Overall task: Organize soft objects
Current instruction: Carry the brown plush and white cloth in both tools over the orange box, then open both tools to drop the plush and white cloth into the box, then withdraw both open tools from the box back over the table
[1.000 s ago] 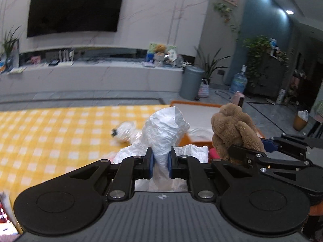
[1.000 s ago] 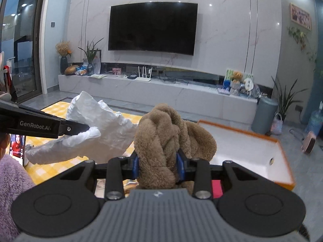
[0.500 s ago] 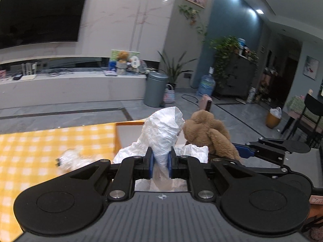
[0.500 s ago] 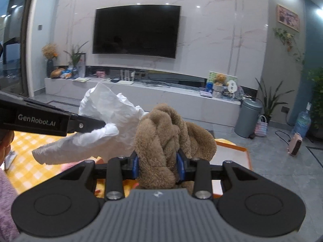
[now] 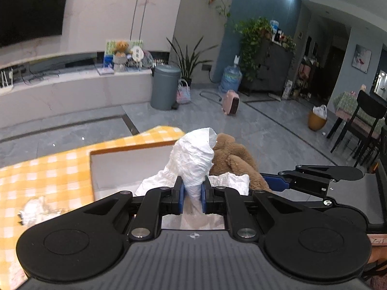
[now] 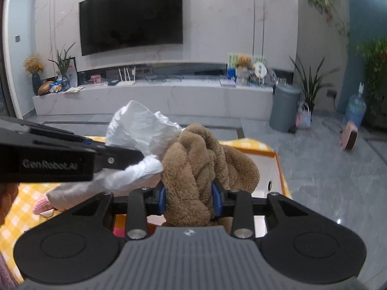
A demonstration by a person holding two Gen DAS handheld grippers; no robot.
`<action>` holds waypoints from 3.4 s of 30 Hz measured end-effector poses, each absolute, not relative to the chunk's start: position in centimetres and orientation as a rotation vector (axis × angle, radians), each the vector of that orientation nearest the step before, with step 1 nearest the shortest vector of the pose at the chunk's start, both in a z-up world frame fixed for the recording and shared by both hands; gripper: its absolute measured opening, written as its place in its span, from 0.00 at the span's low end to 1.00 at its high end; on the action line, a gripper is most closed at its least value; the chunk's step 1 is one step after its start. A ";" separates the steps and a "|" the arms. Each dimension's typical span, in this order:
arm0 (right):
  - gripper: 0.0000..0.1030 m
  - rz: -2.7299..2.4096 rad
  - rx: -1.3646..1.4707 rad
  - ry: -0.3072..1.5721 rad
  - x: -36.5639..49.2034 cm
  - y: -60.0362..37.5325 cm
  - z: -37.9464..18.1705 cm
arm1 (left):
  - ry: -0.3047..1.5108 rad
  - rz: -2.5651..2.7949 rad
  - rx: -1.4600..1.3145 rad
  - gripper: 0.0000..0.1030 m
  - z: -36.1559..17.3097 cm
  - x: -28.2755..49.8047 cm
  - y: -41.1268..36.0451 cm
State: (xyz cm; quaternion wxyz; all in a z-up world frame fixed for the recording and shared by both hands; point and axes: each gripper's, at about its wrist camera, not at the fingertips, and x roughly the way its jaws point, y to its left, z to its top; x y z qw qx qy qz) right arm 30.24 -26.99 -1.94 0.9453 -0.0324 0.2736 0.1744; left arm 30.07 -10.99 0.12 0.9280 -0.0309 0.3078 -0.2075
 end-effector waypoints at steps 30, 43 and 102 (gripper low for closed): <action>0.40 0.321 -0.108 0.909 41.9 -26.8 -10.5 | 0.894 -0.368 -0.057 0.24 -8.0 36.1 -10.5; 0.69 0.297 -0.204 0.876 39.7 -26.1 -7.0 | 0.804 -0.334 -0.169 0.80 -3.4 34.7 -8.8; 0.90 0.414 -0.063 0.646 10.6 -10.6 -12.4 | 0.677 -0.190 -0.298 0.82 -8.0 9.6 8.7</action>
